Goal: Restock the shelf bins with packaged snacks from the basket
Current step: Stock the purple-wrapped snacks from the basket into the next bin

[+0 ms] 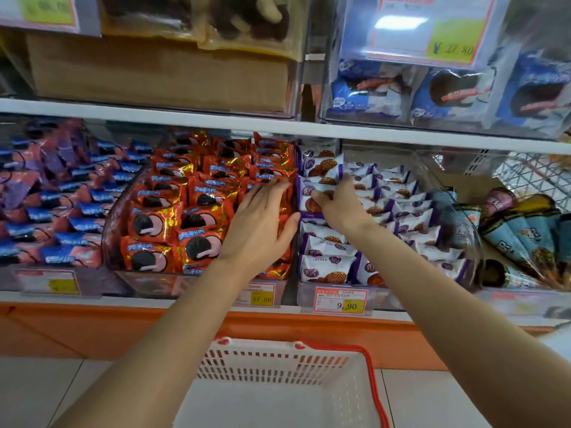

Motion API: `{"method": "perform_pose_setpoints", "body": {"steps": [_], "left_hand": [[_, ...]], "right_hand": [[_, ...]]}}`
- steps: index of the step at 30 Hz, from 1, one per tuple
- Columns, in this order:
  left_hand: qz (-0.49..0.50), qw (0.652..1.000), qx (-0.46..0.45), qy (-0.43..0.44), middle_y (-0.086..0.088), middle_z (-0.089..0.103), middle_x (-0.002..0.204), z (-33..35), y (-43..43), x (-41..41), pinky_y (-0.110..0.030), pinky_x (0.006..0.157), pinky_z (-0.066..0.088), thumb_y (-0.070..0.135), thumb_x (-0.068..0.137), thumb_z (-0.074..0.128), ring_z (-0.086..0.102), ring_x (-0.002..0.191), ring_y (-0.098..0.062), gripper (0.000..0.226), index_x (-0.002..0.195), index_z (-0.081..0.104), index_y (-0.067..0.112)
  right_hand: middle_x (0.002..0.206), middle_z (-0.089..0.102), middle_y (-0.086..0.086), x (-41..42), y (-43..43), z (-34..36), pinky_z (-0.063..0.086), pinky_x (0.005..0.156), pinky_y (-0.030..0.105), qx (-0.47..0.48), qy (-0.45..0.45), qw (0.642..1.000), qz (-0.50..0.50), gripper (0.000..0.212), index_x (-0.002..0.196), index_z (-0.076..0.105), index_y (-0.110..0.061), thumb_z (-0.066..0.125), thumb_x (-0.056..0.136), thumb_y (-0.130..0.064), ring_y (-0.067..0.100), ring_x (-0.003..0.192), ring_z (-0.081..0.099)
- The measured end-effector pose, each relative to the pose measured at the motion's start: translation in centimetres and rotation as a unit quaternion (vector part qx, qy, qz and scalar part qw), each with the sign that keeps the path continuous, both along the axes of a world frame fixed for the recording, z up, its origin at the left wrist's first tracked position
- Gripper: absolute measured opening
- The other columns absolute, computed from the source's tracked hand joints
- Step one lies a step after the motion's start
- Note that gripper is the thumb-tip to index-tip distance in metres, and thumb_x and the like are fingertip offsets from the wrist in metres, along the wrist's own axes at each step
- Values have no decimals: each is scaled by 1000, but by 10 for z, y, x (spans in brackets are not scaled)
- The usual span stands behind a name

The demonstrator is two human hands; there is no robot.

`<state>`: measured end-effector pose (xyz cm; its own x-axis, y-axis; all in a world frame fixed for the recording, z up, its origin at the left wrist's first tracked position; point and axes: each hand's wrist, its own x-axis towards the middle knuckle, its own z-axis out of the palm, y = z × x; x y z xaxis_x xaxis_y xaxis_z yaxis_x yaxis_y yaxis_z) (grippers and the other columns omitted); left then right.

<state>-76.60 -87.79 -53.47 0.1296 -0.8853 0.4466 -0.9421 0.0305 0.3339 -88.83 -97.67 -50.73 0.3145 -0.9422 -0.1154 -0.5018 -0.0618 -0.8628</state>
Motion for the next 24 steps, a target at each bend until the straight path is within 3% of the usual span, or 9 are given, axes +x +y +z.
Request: {"method": "perform_pose_setpoints", "body": {"steps": [1, 4, 5, 7, 10, 14, 18, 20, 24], "left_hand": [[2, 1000, -2, 0, -11, 45, 144, -1, 0, 0, -27, 113, 12, 34, 97, 45, 36, 135, -24, 51, 140, 40, 7], [2, 1000, 7, -28, -10, 44, 145, -3, -3, 1, -31, 115, 12, 45, 93, 28, 36, 136, -23, 62, 140, 43, 8], [3, 999, 9, -33, -10, 45, 144, -4, -4, 2, -31, 115, 13, 46, 92, 26, 36, 136, -23, 63, 140, 43, 8], [5, 999, 7, -35, -11, 48, 142, -4, -4, 2, -33, 114, 16, 46, 92, 26, 39, 134, -24, 64, 138, 45, 7], [5, 999, -2, -38, -12, 51, 138, -5, -4, 1, -36, 113, 20, 45, 92, 27, 42, 132, -26, 62, 136, 48, 5], [4, 999, -5, -37, -13, 54, 135, -7, -6, 2, -39, 113, 23, 43, 92, 29, 45, 130, -28, 61, 134, 50, 4], [0, 999, -12, -36, -14, 55, 133, -8, -6, 2, -41, 113, 26, 42, 93, 30, 47, 128, -29, 59, 132, 51, 3], [2, 999, -12, -39, -14, 56, 132, -8, -6, 2, -41, 113, 26, 42, 93, 30, 47, 128, -29, 59, 131, 52, 3], [10, 999, -11, -51, -14, 57, 131, -7, -6, 2, -39, 112, 24, 41, 93, 30, 48, 127, -29, 59, 131, 52, 3]], "right_hand": [[136, 42, 12, -1, 1, 1, 38, 95, 30, 8, -1, 1000, 5, 53, 136, 23, 0, 53, 97, -21, 24, 124, 44], [123, 48, 6, -12, 0, 15, 36, 87, 21, 18, -40, 999, -13, 64, 142, 19, -4, 54, 96, -30, 12, 107, 47], [129, 47, 6, -15, -3, 22, 35, 89, 20, 15, -67, 997, -40, 68, 146, 15, -4, 51, 96, -34, 12, 114, 47], [149, 34, 9, -9, -23, 31, 29, 105, 28, 21, -100, 992, -74, 75, 151, 9, -9, 44, 96, -47, 22, 135, 36], [152, 33, 11, 8, -40, 26, 26, 114, 45, 80, -117, 988, -63, 85, 151, 24, -18, 34, 87, -73, 29, 137, 35], [150, 35, 11, 18, -44, 17, 25, 115, 43, 86, -127, 988, -18, 70, 147, 32, -16, 25, 95, -63, 29, 137, 35], [133, 56, 12, 11, -82, -15, 42, 103, 48, 62, -126, 990, -33, 88, 138, 46, -24, 33, 75, -84, 29, 117, 56], [125, 60, 12, 11, -78, -7, 45, 100, 46, 43, -139, 987, -73, 73, 134, 49, -21, 29, 88, -73, 27, 110, 60], [151, 33, 10, 27, -46, 18, 24, 113, 43, 55, -105, 991, -55, 67, 148, 29, -19, 15, 97, -59, 30, 137, 34]]}}
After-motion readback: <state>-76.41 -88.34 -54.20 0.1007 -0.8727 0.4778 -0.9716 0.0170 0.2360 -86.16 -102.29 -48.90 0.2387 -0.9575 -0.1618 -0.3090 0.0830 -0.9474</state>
